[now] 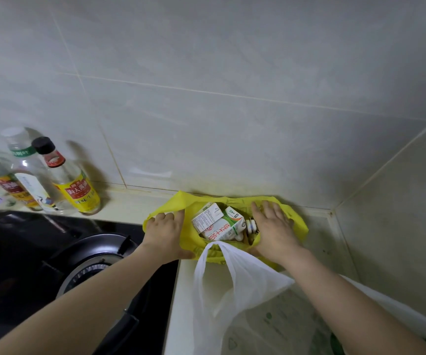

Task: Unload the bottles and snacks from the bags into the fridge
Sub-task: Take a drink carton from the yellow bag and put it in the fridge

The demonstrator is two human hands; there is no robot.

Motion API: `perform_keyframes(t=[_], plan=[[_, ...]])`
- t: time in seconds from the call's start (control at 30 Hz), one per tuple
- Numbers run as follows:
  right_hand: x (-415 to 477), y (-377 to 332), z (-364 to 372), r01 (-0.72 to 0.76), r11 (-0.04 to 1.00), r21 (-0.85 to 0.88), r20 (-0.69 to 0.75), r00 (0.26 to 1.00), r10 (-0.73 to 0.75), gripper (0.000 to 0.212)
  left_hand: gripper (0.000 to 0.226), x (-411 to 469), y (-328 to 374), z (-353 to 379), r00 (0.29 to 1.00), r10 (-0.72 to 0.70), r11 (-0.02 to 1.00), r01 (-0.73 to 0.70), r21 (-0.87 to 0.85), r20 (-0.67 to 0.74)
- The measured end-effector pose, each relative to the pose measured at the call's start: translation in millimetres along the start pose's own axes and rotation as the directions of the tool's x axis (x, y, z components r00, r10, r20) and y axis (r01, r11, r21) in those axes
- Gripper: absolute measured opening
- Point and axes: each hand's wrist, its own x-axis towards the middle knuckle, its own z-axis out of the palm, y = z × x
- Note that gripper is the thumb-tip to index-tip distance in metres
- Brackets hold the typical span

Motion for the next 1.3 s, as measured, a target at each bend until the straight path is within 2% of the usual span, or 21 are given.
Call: perform_keyframes(t=[0.07, 0.2, 0.3, 0.43, 0.5, 0.6, 0.77, 1.03, 1.17, 1.3], plan=[[4, 4, 5, -0.016, 0.999, 0.035, 0.017, 1.0, 0.015, 0.114, 0.115, 3, 3, 6, 1.0, -0.005, 0.999, 0.006, -0.048, 0.014], [8, 7, 6, 0.01, 0.985, 0.173, 0.051, 0.999, -0.019, 0.119, 0.104, 9, 6, 1, 0.998, -0.058, 0.989, 0.062, -0.135, 0.033], [8, 8, 1, 0.048, 0.956, 0.29, -0.017, 0.999, -0.045, 0.117, 0.081, 11, 5, -17, 0.995, -0.048, 0.989, 0.035, -0.146, -0.083], [4, 6, -7, 0.124, 0.943, 0.31, -0.157, 0.984, -0.078, 0.084, 0.039, 12, 8, -34, 0.948, 0.023, 0.939, -0.129, -0.319, -0.317], [0, 3, -10, 0.137, 0.932, 0.336, -0.225, 0.972, -0.062, 0.068, 0.031, 14, 15, -38, 0.947, 0.063, 0.903, -0.188, -0.385, -0.315], [-4, 2, -13, 0.15, 0.912, 0.382, -0.278, 0.96, -0.042, 0.056, 0.037, 21, 29, -35, 0.964, 0.102, 0.91, -0.189, -0.368, -0.244], [-9, 5, -14, 0.157, 0.883, 0.443, -0.296, 0.955, -0.021, 0.051, 0.049, 39, 42, -17, 0.985, 0.069, 0.959, -0.109, -0.261, -0.157], [-12, 10, -13, 0.153, 0.853, 0.498, -0.317, 0.948, 0.015, 0.049, 0.047, 54, 50, -16, 0.992, 0.039, 0.995, -0.05, -0.091, -0.12], [-14, 11, -14, 0.137, 0.834, 0.535, -0.319, 0.947, 0.049, 0.051, 0.044, 53, 54, -16, 0.992, 0.036, 0.996, -0.045, -0.082, -0.117], [-20, 8, -18, 0.123, 0.802, 0.585, -0.327, 0.94, 0.094, 0.051, 0.043, 50, 53, -14, 0.984, 0.004, 0.991, -0.028, -0.134, -0.178]])
